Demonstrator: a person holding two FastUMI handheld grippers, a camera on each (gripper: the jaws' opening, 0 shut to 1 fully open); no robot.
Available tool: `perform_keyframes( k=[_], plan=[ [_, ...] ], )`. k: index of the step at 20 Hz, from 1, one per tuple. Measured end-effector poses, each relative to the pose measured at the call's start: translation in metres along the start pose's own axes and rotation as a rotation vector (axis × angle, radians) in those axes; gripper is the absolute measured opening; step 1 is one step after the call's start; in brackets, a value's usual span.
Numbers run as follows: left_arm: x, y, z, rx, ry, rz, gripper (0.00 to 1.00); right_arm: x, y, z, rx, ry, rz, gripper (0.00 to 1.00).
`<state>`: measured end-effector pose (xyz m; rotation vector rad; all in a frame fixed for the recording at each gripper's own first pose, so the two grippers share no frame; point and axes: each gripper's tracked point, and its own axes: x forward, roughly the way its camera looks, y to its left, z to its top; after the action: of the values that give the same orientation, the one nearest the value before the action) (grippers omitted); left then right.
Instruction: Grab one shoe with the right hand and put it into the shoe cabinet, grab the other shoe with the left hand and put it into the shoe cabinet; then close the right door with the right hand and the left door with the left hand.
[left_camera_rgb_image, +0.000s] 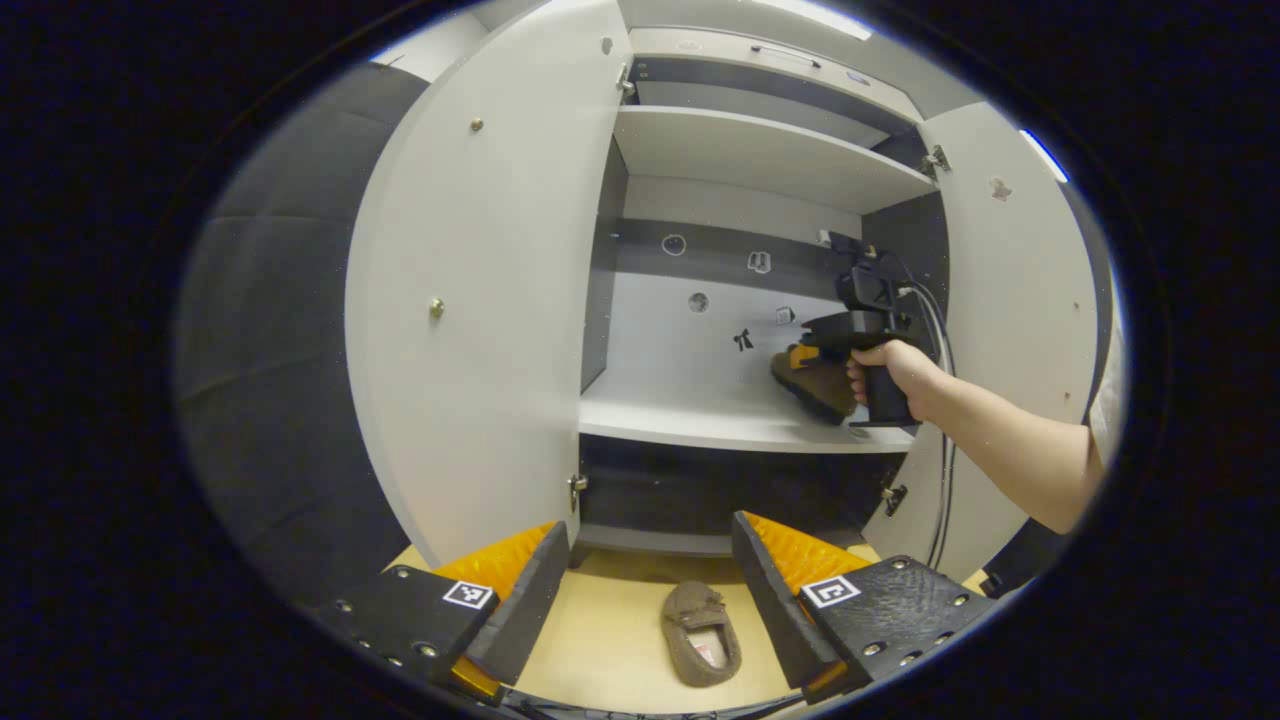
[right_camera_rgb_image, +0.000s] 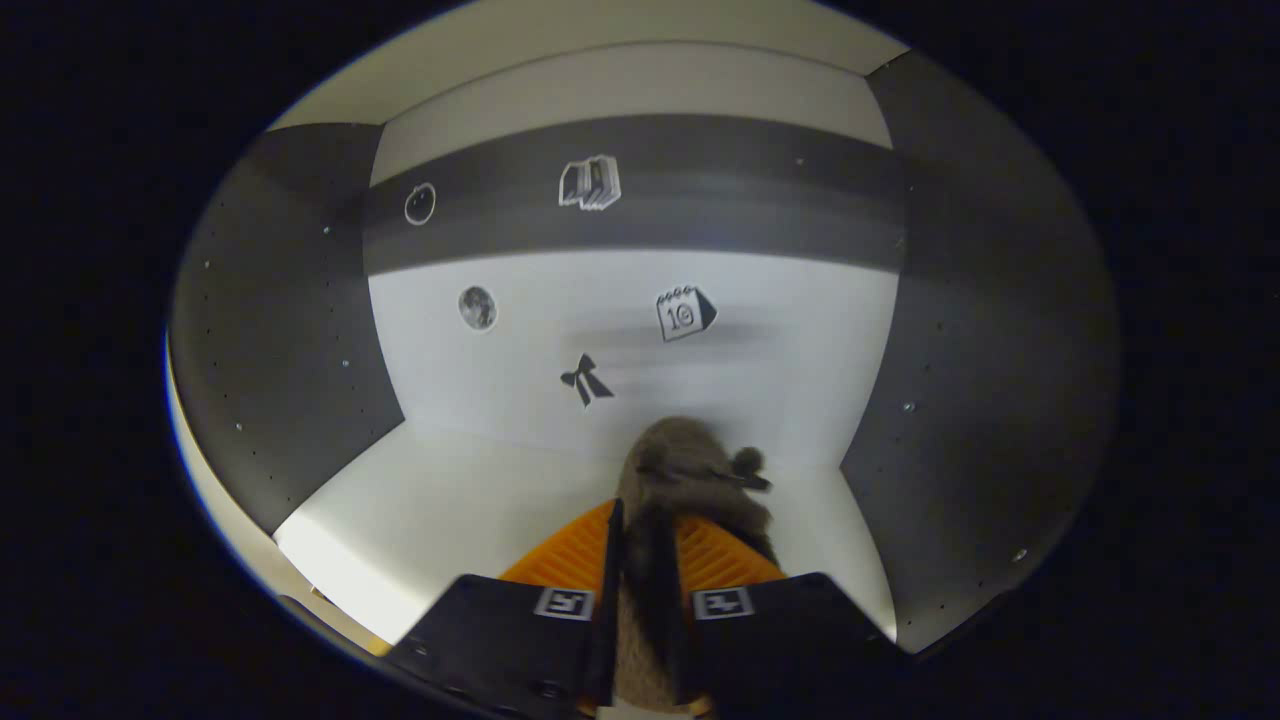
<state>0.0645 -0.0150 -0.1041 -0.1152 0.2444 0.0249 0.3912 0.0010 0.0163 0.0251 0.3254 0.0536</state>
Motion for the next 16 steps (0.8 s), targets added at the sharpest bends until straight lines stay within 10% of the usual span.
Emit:
perform_keyframes(
  k=[3, 16],
  plan=[
    [-0.006, 0.006, -0.01, -0.022, 0.014, 0.006, 0.95, -0.006, 0.008, -0.006, -0.005, 0.047, 0.009, 0.88],
    [-0.011, -0.004, -0.043, -0.017, 0.073, -0.114, 0.95, -0.118, 0.043, 0.023, -0.047, -0.068, 0.059, 0.96]
  ],
)
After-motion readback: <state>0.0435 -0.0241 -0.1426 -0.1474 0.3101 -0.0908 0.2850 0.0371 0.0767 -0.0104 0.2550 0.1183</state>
